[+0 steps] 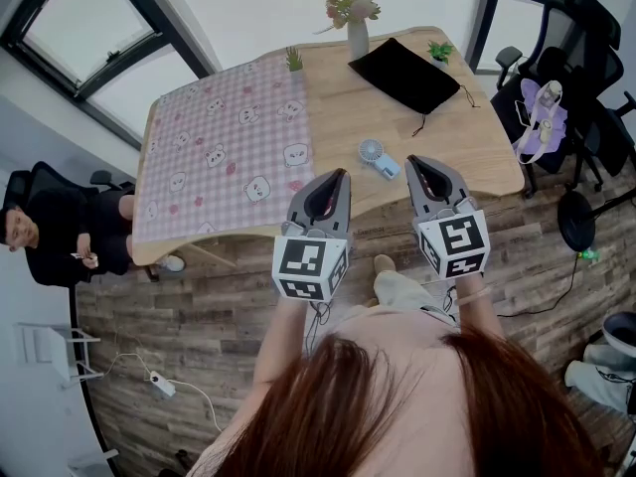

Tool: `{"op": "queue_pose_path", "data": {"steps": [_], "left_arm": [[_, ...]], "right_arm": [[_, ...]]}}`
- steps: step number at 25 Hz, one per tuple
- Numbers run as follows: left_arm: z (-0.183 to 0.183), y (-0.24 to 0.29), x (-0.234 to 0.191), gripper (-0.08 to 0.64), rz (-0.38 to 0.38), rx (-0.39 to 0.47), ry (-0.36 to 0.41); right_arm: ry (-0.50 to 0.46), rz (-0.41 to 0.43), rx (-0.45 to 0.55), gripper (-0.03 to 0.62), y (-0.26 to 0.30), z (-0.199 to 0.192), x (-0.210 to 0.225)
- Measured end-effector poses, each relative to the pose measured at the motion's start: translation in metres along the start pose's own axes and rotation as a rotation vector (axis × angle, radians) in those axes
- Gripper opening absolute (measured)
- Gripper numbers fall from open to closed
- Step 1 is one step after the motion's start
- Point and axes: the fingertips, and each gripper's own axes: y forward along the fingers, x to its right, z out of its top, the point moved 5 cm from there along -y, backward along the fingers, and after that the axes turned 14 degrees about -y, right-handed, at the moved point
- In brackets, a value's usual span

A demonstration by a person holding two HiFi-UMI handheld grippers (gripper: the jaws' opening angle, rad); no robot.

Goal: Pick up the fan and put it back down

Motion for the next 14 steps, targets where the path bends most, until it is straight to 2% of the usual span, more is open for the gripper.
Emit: {"op": "queue_pose_path", "data": {"steps": [14], "left_arm": [[-0.0028, 0.0097, 0.0021, 0.012, 0.003, -0.005, -0.007]], "right_arm": [[-0.003, 0.005, 0.004, 0.0, 0.0033, -0.0021, 0.0073]]}}
